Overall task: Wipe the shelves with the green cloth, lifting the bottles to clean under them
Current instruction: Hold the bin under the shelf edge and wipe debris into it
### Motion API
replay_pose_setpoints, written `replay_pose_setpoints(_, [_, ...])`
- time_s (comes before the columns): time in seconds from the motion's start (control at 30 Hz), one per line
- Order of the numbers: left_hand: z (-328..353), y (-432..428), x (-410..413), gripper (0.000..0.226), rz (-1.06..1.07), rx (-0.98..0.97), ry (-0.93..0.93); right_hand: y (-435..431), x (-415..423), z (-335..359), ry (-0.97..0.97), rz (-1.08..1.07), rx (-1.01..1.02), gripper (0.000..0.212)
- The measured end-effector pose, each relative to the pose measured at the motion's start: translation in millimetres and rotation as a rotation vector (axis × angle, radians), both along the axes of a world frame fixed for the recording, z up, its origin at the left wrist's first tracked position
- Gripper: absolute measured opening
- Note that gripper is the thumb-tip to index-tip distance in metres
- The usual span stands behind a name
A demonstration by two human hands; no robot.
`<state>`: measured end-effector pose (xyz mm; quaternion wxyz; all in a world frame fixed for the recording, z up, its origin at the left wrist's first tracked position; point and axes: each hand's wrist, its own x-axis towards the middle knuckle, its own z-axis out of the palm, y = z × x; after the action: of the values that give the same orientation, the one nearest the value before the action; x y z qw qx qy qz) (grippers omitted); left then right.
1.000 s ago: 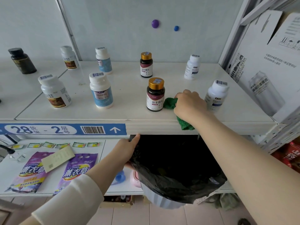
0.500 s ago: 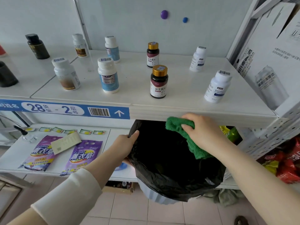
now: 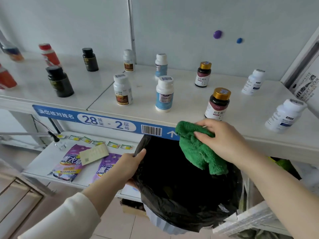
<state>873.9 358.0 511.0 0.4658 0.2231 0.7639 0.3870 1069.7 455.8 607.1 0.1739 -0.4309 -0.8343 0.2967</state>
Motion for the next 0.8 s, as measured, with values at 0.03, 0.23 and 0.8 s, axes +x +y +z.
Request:
replay_pose_setpoints(0.03, [-0.7,-1.4,-10.5,0.051,-0.004,0.000,0.012,-3.2,-9.0,4.5,0.021,0.000,0.015,0.028])
replay_pose_setpoints(0.23, [-2.6,-5.9,-70.6,0.048,-0.032,0.001,0.035,-13.0,-67.1,20.6,0.158,-0.070,-0.017,0.015])
replay_pose_setpoints(0.8, [-0.9,-14.5,-126.6,0.046,-0.008,-0.036,0.033,-15.9,-160.6,7.6,0.168,-0.210,0.297,0.021])
